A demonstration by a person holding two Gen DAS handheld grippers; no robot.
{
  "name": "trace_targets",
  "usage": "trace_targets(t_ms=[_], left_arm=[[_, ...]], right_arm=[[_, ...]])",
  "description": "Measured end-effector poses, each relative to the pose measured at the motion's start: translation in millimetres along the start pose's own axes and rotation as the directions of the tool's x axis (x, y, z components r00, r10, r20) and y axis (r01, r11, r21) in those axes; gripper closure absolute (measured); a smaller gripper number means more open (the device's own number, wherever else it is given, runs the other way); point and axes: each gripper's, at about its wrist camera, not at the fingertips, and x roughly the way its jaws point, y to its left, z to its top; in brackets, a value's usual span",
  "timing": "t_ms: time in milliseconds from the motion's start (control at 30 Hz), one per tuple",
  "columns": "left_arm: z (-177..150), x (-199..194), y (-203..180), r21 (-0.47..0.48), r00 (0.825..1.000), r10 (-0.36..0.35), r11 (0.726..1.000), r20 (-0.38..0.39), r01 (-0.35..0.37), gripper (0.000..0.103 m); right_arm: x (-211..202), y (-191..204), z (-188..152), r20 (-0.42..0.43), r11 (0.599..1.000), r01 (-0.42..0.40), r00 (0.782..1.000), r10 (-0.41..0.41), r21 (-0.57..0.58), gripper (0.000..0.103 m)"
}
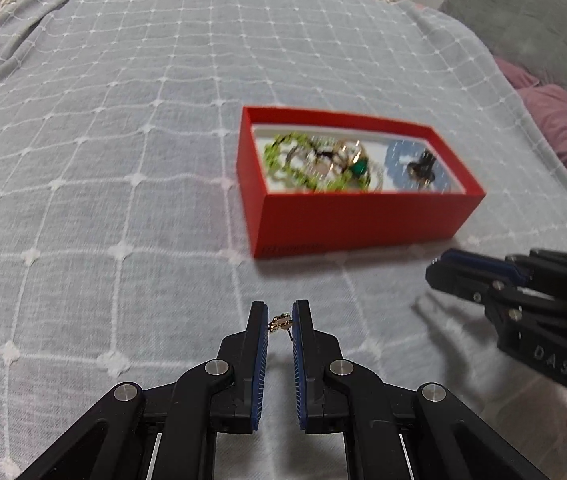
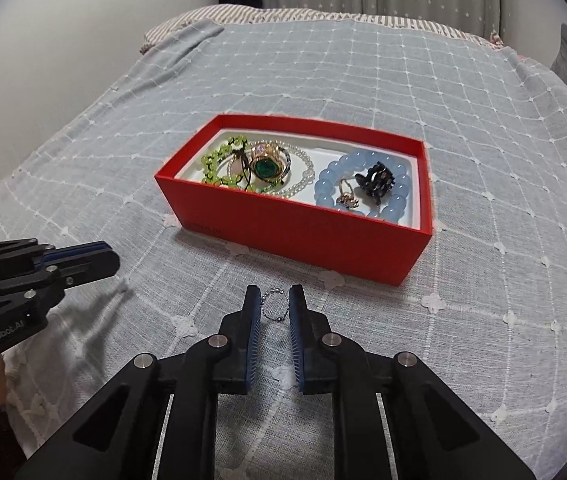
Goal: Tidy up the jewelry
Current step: 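Carry the gold earring and silver ring over the red box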
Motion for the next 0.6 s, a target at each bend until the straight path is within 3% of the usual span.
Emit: trace_targets(t_ms=[600], left_arm=[[47.8, 9.9, -21.6, -0.082, 0.991, -0.008, 0.996, 0.134, 0.019, 0.096]], right_arm=[[-35.6, -31.3, 23.6, 0.128, 0.995, 0.04, 0.99, -0.052, 0.093, 0.088]])
